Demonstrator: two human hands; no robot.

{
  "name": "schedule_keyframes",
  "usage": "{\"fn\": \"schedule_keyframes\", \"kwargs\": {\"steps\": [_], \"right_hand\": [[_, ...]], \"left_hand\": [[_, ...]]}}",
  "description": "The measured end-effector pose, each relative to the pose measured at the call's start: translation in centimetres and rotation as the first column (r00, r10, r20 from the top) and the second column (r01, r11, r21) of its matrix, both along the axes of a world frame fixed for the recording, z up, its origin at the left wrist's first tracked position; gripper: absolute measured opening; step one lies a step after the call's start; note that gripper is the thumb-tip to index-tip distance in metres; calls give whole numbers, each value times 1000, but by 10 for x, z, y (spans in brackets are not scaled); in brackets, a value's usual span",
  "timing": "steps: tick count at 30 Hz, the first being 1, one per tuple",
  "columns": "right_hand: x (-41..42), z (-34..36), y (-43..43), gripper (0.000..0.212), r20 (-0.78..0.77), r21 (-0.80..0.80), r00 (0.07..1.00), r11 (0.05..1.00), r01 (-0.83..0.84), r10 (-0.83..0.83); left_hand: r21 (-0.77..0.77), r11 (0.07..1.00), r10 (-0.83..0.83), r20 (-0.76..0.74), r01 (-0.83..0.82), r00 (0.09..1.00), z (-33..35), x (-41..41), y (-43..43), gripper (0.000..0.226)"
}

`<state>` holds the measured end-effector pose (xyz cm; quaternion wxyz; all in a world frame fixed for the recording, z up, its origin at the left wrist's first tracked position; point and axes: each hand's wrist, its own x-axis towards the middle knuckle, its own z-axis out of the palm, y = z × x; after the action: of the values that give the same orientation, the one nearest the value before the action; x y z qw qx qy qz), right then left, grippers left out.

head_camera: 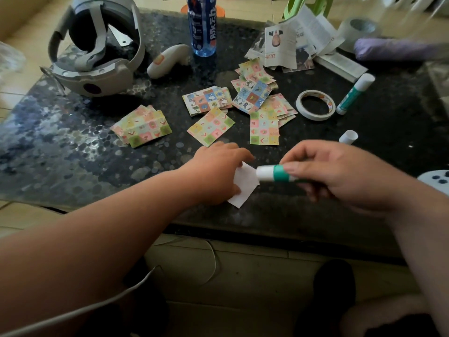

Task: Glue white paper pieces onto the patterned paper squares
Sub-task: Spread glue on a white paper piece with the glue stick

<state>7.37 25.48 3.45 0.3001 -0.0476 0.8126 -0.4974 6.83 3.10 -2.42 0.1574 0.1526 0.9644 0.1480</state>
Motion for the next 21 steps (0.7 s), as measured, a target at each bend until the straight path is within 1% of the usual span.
{"fn": "schedule_keyframes", "kwargs": {"steps": [1, 2, 4, 6, 10, 13, 15, 17, 18, 19, 20, 21], "right_hand": [[0, 1, 5, 10, 25, -77, 998, 995, 67, -65], [1, 1, 9, 13, 46, -121, 991, 984, 130, -126], [0, -2, 13, 15, 87, -165, 970, 957, 237, -226], [0, -4, 12, 15, 134, -191, 952, 936, 297, -275], [1, -4, 10, 18, 204, -198, 951, 941, 274, -234], [1, -7, 7, 24, 242, -166, 944, 949, 269, -226], [1, -9, 6, 27, 262, -153, 936, 948, 279, -233], [-1, -10, 4, 19, 262, -134, 930, 944, 301, -259], [-1, -11, 3, 15, 242, -115, 932, 946, 305, -271], [-2, -11, 3, 17, 199, -88, 940, 950, 300, -278], [-2, -12, 3, 22, 141, -61, 950, 955, 290, -279], [-2, -11, 3, 26, 83, -45, 958, 959, 280, -275]], "left_hand": [[-40, 999, -22, -4, 22, 1000, 3, -6, 2, 75], [-75, 996, -41, 4, 41, 999, 6, -11, 5, 80], [-125, 989, -65, 54, 72, 996, 13, -19, 11, 88], [-155, 985, -61, 123, 80, 990, 19, -26, 18, 86], [-191, 981, 26, 237, 21, 971, 25, -34, 28, 75], [-192, 981, 82, 257, -33, 963, 24, -36, 30, 62], [-197, 980, 90, 260, -39, 961, 23, -34, 30, 54], [-162, 985, 100, 249, -60, 963, 23, -32, 30, 48], [-116, 988, 123, 247, -97, 961, 24, -31, 30, 46], [-43, 985, 171, 255, -165, 952, 26, -29, 29, 44], [55, 963, 238, 282, -263, 929, 28, -28, 29, 41], [177, 908, 306, 338, -380, 890, 31, -25, 29, 37]]}}
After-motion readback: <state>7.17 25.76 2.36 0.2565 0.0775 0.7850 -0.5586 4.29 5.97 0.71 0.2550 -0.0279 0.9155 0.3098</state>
